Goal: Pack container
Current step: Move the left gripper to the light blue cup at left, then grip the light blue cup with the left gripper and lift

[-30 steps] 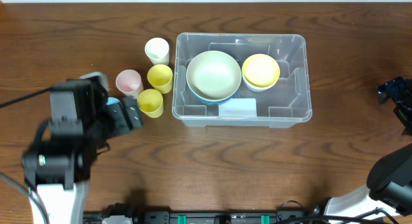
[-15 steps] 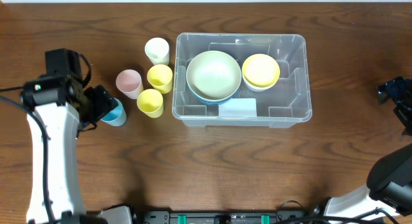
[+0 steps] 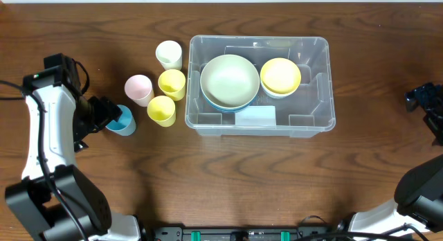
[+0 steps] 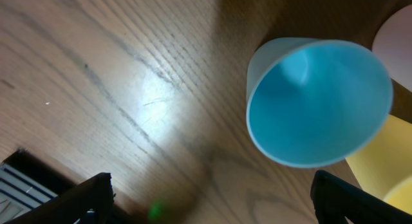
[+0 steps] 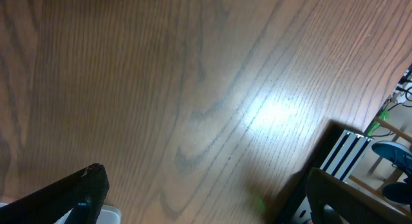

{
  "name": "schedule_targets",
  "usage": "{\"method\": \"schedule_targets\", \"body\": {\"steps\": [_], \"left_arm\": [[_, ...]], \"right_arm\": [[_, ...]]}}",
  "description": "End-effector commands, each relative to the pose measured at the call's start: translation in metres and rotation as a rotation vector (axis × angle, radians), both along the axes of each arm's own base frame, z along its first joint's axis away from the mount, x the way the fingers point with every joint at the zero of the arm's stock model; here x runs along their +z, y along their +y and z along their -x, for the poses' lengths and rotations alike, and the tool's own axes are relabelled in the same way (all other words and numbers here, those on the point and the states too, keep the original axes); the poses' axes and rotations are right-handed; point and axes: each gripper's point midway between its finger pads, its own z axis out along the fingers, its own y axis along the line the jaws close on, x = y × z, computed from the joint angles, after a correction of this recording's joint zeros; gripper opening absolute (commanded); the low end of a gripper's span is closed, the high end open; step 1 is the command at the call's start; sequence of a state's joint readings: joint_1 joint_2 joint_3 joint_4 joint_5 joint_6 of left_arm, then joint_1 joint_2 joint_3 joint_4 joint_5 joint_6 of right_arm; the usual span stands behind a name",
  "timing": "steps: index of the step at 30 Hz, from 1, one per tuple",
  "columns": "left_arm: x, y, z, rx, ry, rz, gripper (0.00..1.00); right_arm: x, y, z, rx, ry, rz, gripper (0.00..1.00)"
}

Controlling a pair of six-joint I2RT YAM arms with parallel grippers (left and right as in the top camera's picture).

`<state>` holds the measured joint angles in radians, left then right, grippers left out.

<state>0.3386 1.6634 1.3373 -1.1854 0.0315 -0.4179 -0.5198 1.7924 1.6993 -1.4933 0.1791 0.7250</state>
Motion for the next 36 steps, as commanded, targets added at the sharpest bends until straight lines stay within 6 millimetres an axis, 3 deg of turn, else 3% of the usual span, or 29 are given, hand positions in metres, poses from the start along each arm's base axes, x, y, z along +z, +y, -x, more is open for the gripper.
{"method": "schedule_targets", "body": {"steps": [1,22,34,36], "left_arm": [[-0.009,0.0,-0.003,-0.013,0.019,0.022,0.98],[-0.082,-0.002,0.0,-0.014,0.032,0.027,0.98],[-0.082,-0.001,-0.001,-0.014,0.025,0.024,1.0],[-0.081,-0.001,-0.002,-0.013,0.021,0.023,0.92]], "right_arm": [[-0.001,-0.003,0.002,-0.019,0.006,0.01,0.99],[-0.001,-0.003,0.002,-0.018,0.006,0.01,0.99],[-0.001,-0.003,0.002,-0.018,0.006,0.01,0.99],[-0.001,-0.003,0.002,-0.018,0.006,0.01,0.99]]}}
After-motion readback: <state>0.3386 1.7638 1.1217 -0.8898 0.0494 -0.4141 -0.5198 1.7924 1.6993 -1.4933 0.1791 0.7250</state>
